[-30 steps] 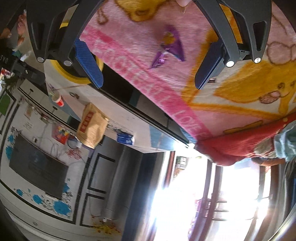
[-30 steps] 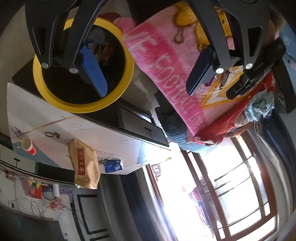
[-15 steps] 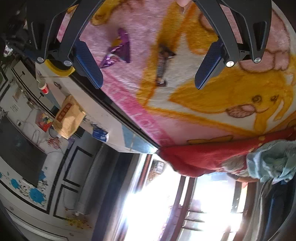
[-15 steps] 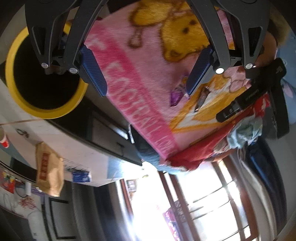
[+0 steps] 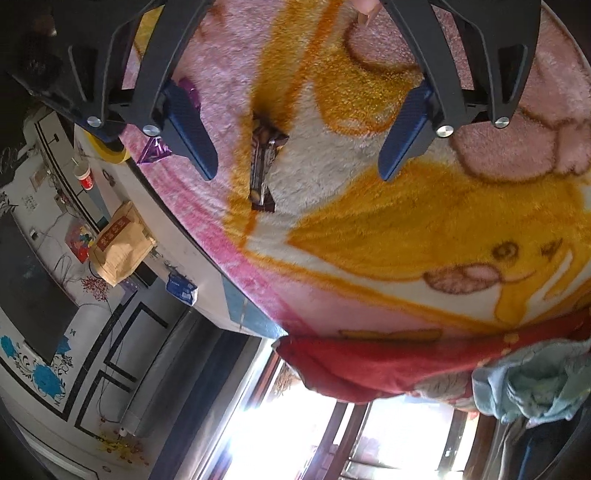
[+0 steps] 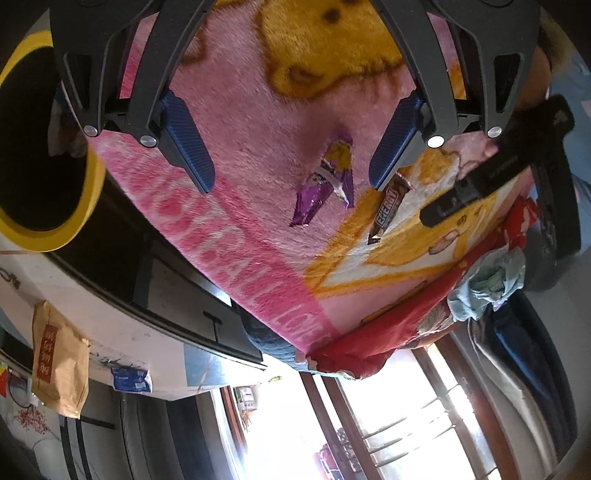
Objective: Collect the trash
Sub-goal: 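Grasp the chocolate bar with the left tool while the right tool grasps the purple wrapper, then carry the chocolate bar and purple wrapper with both tools over the yellow bin, then open both tools to drop the chocolate bar and wrapper into the bin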
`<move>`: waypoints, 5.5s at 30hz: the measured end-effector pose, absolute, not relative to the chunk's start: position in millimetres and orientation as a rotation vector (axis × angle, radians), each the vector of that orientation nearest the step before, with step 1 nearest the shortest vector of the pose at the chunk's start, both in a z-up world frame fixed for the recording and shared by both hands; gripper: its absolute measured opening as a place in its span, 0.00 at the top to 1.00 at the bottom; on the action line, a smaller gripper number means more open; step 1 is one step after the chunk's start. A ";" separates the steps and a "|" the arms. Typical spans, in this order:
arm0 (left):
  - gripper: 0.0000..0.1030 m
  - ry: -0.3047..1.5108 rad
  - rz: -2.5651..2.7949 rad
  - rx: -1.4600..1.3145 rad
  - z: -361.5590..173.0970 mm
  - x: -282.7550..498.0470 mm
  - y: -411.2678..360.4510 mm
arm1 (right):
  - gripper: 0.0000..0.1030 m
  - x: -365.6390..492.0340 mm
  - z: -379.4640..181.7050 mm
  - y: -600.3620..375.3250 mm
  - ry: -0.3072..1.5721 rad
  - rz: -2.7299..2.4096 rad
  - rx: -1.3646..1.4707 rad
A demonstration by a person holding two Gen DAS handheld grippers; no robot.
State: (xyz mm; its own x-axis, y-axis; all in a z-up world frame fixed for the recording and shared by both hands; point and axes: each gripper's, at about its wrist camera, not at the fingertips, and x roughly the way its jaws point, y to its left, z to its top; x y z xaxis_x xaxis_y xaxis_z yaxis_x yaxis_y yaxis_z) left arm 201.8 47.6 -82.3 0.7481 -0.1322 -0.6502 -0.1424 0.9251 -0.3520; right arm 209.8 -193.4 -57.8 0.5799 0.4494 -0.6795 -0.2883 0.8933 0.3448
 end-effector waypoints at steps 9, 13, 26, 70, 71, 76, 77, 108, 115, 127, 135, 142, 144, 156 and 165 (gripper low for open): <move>0.43 0.770 -0.059 -0.406 -92.3 208.7 39.7 | 0.49 231.5 -67.1 -186.2 0.880 0.449 0.259; 0.48 0.789 -0.094 -0.382 -94.7 216.1 29.5 | 0.64 237.9 -72.7 -187.7 0.905 0.466 0.308; 0.77 0.853 -0.097 -0.337 -106.8 230.7 17.4 | 0.88 232.9 -69.4 -188.2 0.909 0.521 0.299; 0.78 0.728 -0.389 -0.237 -43.4 174.5 -69.5 | 0.92 198.7 -13.5 -301.5 0.736 0.365 0.334; 0.78 0.728 -0.395 -0.232 -42.9 173.9 -72.6 | 0.92 198.2 -14.8 -306.8 0.738 0.356 0.342; 0.78 0.726 -0.432 -0.203 -39.1 170.7 -91.0 | 0.92 195.8 -17.1 -326.2 0.732 0.315 0.365; 0.78 0.725 -0.439 -0.198 -38.4 170.3 -94.6 | 0.92 195.4 -17.0 -328.7 0.730 0.311 0.367; 0.78 0.728 -0.627 -0.058 -44.9 179.1 -200.1 | 0.92 173.8 -22.7 -446.4 0.646 0.025 0.489; 0.78 0.739 -0.662 -0.025 -49.4 180.3 -224.8 | 0.92 169.9 -29.2 -468.9 0.643 -0.036 0.504; 0.78 0.777 -0.716 0.015 -65.8 189.2 -262.7 | 0.92 168.9 -44.5 -499.6 0.652 -0.114 0.535; 0.78 0.807 -0.728 0.037 -78.9 202.1 -281.2 | 0.91 171.6 -55.8 -511.0 0.670 -0.138 0.562; 0.78 0.822 -0.736 0.071 -87.7 210.9 -295.9 | 0.91 171.8 -63.1 -516.4 0.682 -0.142 0.579; 0.77 0.825 -0.739 0.076 -88.8 211.9 -298.1 | 0.91 172.6 -64.4 -517.7 0.684 -0.142 0.587; 0.22 0.813 -0.714 0.074 -84.6 220.0 -301.2 | 0.56 160.2 -57.5 -523.4 0.662 -0.153 0.593; 0.06 0.799 -0.679 0.076 -74.4 214.7 -291.4 | 0.31 137.4 -44.7 -525.5 0.635 -0.185 0.554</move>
State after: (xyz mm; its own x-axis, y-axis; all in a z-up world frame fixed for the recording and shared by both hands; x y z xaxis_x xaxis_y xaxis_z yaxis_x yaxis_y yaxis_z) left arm 214.7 -291.4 -74.4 0.4989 -0.5331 -0.6833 0.5885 0.7872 -0.1845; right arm 137.4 -525.5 -44.7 0.7943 0.0024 -0.6076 0.3281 0.8400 0.4322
